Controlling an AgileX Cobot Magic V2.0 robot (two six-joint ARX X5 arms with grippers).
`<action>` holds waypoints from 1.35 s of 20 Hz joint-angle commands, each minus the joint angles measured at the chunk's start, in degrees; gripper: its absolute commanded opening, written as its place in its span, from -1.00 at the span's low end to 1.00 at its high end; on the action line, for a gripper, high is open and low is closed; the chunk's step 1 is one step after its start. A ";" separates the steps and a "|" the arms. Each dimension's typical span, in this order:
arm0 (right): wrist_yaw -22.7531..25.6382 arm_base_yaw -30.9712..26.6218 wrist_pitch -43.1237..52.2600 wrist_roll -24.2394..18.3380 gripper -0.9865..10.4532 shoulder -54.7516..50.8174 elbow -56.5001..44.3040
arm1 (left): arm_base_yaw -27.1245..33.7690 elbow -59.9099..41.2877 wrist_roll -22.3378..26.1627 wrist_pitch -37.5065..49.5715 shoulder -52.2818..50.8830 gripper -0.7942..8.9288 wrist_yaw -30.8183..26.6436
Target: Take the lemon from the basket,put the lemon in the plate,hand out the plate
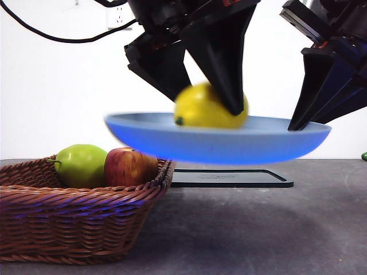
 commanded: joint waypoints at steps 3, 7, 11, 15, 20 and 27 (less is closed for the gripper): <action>-0.35 0.46 0.74 -0.15 -0.82 0.59 1.11 | -0.81 1.51 -1.25 -0.26 0.57 -0.06 -0.04; -0.33 0.39 0.74 -0.24 -0.82 0.59 1.11 | -0.81 4.66 -2.27 -3.02 0.46 -0.06 -0.13; -0.28 0.22 0.77 -0.24 -0.82 0.59 1.14 | -0.81 11.89 -2.23 -10.99 0.46 -0.06 -0.39; -0.31 -0.63 0.72 -0.24 -0.82 0.83 1.75 | -0.79 18.88 -1.90 -19.17 -0.04 -0.06 -1.09; -0.24 -4.15 -2.40 -3.30 -0.82 4.55 8.39 | -0.33 20.06 -1.25 -28.39 -5.95 -0.06 -9.57; -0.07 -8.90 -5.20 -7.19 -0.82 18.95 24.61 | 5.31 19.96 -3.61 -35.01 -15.56 -0.07 -10.95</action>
